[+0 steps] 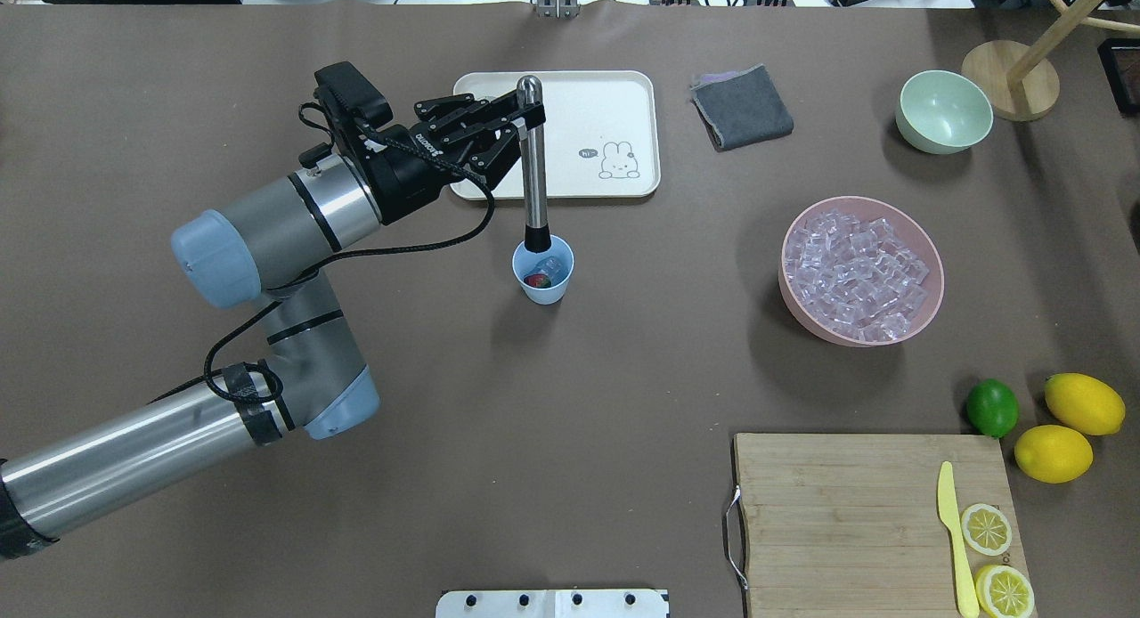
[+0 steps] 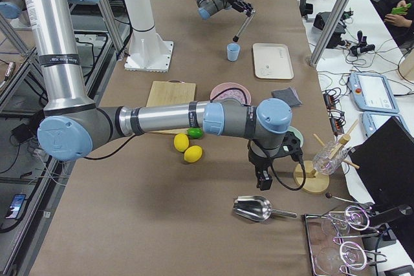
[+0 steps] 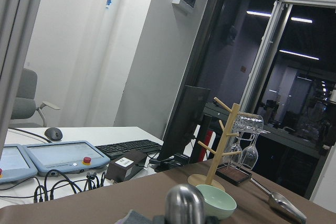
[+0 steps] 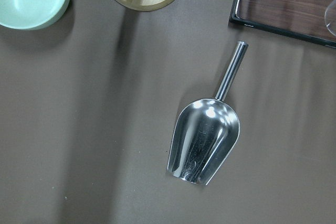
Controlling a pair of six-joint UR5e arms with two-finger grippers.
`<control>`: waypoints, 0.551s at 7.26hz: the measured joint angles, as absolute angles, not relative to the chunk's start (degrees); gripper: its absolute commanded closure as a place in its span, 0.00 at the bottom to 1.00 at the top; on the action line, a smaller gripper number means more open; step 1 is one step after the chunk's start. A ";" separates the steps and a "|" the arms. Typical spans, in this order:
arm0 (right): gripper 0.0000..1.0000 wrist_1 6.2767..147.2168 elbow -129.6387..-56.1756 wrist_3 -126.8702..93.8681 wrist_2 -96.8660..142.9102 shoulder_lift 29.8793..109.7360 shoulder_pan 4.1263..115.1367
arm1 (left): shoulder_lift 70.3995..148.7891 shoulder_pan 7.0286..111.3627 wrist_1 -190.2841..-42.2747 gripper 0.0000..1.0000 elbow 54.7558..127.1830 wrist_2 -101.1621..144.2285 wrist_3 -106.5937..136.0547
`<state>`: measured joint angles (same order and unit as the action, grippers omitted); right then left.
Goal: Mash ice and strawberries in cup
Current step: 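Lower the metal rod into the light-blue cup with the left gripper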
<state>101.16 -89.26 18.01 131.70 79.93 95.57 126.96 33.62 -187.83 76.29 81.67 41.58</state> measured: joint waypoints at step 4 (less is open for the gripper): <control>0.01 101.16 -88.87 18.02 131.38 79.64 95.22 | 128.88 32.67 -187.66 0.80 72.54 80.84 41.49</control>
<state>101.16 -88.87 18.02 131.38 79.64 95.22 128.88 32.67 -187.66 72.54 80.84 41.49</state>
